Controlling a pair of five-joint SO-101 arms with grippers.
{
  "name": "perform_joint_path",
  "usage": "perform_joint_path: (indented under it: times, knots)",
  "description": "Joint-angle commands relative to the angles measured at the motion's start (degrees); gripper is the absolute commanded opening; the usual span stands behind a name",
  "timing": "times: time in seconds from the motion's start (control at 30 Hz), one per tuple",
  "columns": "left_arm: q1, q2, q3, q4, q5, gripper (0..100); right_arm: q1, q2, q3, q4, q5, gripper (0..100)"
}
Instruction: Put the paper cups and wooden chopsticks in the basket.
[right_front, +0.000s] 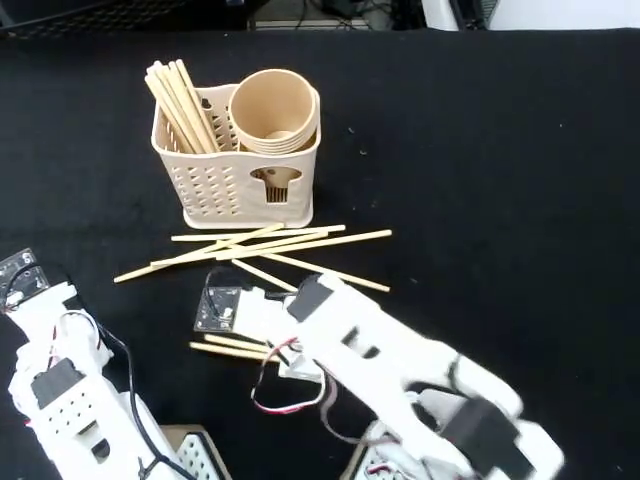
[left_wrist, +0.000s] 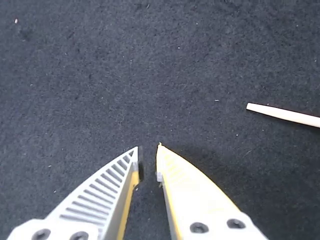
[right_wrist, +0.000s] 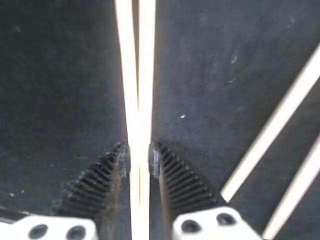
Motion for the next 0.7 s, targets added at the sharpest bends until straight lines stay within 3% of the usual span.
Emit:
perform_joint_path:
  times: [0.0, 0.3, 0.67]
  knots:
    - [0.3, -0.3, -3.1, -1.2, 0.4, 8, -0.8, -12.0, -1.1, 4.6, -0.7, 1.2]
    - [0.3, -0.3, -3.1, -1.2, 0.4, 8, 1.1, -26.2, 2.2, 6.8, -0.5, 1.2]
    - [0.3, -0.3, -3.0, -1.2, 0.4, 8, 3.6, -25.4, 10.6, -4.7, -0.3, 3.8]
